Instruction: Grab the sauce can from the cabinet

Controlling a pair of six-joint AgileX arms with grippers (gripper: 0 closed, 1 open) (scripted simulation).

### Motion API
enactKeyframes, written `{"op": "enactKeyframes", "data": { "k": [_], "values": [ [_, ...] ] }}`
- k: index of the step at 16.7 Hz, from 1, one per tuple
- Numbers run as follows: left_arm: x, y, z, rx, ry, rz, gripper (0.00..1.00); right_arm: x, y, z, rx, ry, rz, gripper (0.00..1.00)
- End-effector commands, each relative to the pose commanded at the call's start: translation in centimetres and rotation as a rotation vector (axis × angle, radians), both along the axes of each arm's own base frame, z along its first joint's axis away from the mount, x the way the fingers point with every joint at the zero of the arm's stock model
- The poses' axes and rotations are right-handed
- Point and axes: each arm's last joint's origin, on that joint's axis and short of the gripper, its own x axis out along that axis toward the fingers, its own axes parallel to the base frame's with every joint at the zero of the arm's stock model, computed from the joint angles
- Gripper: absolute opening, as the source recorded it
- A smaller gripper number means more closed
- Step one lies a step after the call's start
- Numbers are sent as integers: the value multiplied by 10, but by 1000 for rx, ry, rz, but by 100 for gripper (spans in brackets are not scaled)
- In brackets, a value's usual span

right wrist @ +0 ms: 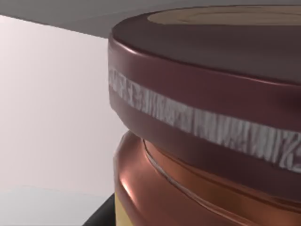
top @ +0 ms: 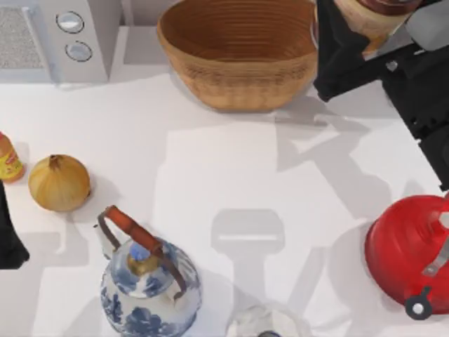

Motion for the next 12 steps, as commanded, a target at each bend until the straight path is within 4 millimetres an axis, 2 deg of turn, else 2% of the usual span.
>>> {"op": "enactKeyframes", "data": {
  "k": [7,10,12],
  "values": [
    [0,0,0,0,0,0,100,7,38,-73,-72,89,117,0],
    [0,0,0,0,0,0,100,1,48,-111,-121,143,172,0],
    [0,0,0,0,0,0,100,-9,48,-141,-176,205,210,0]
  ]
}}
